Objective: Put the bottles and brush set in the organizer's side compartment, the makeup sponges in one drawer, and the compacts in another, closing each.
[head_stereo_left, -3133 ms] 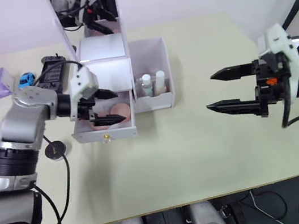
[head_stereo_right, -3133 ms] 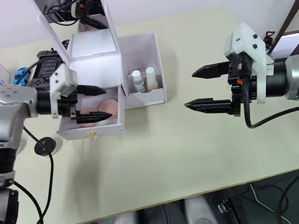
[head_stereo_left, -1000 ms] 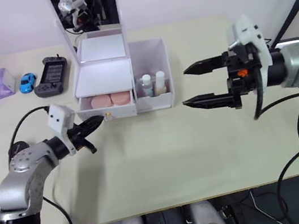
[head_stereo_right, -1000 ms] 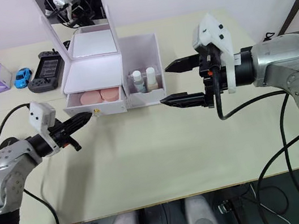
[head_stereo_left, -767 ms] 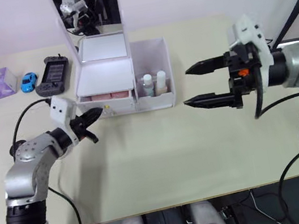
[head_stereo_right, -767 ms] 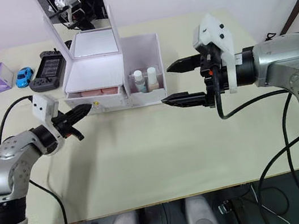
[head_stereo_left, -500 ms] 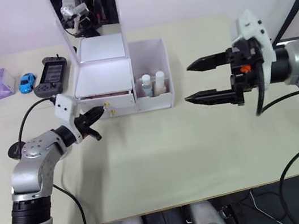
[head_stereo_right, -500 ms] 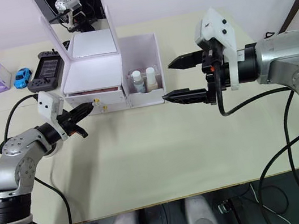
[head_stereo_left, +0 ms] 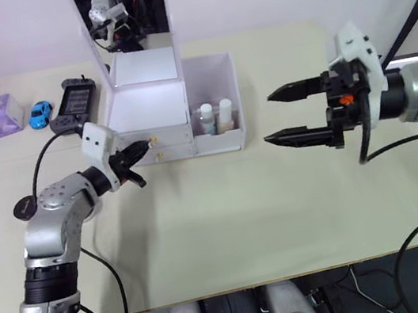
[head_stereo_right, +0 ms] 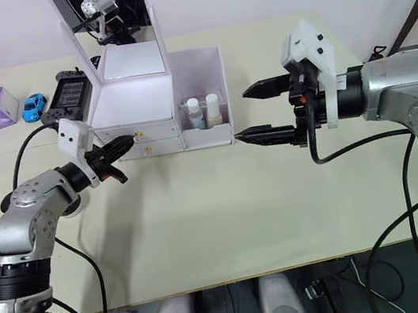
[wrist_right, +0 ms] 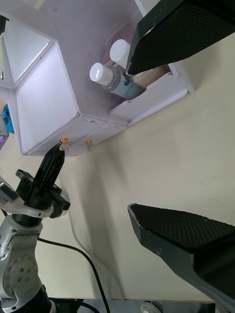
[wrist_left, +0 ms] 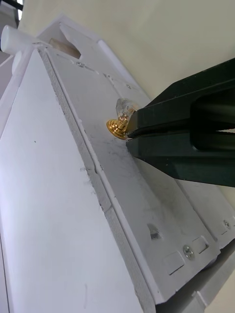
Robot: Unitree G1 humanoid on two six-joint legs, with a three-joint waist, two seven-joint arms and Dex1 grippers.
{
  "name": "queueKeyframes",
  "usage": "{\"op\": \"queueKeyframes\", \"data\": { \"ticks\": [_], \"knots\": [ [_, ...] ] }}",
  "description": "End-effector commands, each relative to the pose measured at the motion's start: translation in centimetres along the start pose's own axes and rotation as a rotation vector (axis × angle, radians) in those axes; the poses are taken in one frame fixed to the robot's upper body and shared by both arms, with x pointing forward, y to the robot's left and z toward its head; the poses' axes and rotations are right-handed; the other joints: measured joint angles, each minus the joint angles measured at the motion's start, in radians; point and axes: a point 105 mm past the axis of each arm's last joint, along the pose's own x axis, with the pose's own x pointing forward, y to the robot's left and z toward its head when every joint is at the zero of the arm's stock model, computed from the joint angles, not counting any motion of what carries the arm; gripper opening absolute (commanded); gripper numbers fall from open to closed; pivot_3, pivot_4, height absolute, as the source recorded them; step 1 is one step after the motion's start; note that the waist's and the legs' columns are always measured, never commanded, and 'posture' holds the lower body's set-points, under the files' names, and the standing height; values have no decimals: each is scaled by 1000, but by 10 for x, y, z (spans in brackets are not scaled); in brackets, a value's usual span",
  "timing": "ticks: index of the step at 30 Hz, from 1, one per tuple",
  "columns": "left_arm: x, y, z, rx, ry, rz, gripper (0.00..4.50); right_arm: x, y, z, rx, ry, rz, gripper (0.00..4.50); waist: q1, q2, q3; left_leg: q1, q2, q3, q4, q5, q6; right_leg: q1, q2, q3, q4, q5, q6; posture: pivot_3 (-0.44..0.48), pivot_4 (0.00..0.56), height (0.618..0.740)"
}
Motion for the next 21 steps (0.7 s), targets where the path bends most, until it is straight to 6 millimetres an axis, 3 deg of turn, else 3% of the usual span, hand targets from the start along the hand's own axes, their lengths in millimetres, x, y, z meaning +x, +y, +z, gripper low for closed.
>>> {"op": "queueKeyframes", "data": {
  "ticks": [1, 5, 11, 15, 19, 21],
  "knots": [
    [2, -3, 10, 34, -36, -7, 63, -10, -2, 10, -52, -24, -32, 4500, 1, 0, 0, 0, 0, 0, 0, 0, 0, 0, 0, 0, 0, 0, 0, 0, 150, 740],
    [-6, -2, 7, 37, -17, -15, 63, -11, 0, 7, -16, -33, -14, 4500, -1, 0, 0, 0, 0, 0, 0, 0, 0, 0, 0, 0, 0, 0, 0, 0, 150, 740],
    [-43, -7, 11, -37, -6, -130, 63, -14, 1, 5, 78, -74, -35, 4500, -7, 0, 0, 0, 0, 0, -1, 0, 0, -1, 0, 0, 0, 0, 0, 0, 150, 740],
    [-84, 29, 12, -7, 27, -29, 1374, -36, -23, -24, 192, -75, -171, 4500, -4, 0, 0, 0, 1, 0, -1, 0, 0, -1, 0, 0, 0, 0, 0, 0, 150, 740],
    [-113, 58, 14, 28, 31, 75, 3457, -58, -39, -50, 223, -60, -283, 4500, -1, 1, 1, 0, -1, 2, 0, 0, 0, 0, -2, 0, -1, 0, 0, 0, 150, 740],
    [-146, 81, 2, 50, 72, 166, 4443, -79, -52, -80, 254, -24, -407, 4500, -3, -1, 0, 0, -1, 2, 0, 0, 0, 0, -2, 0, -1, 0, 0, 0, 150, 740]
  ]
}}
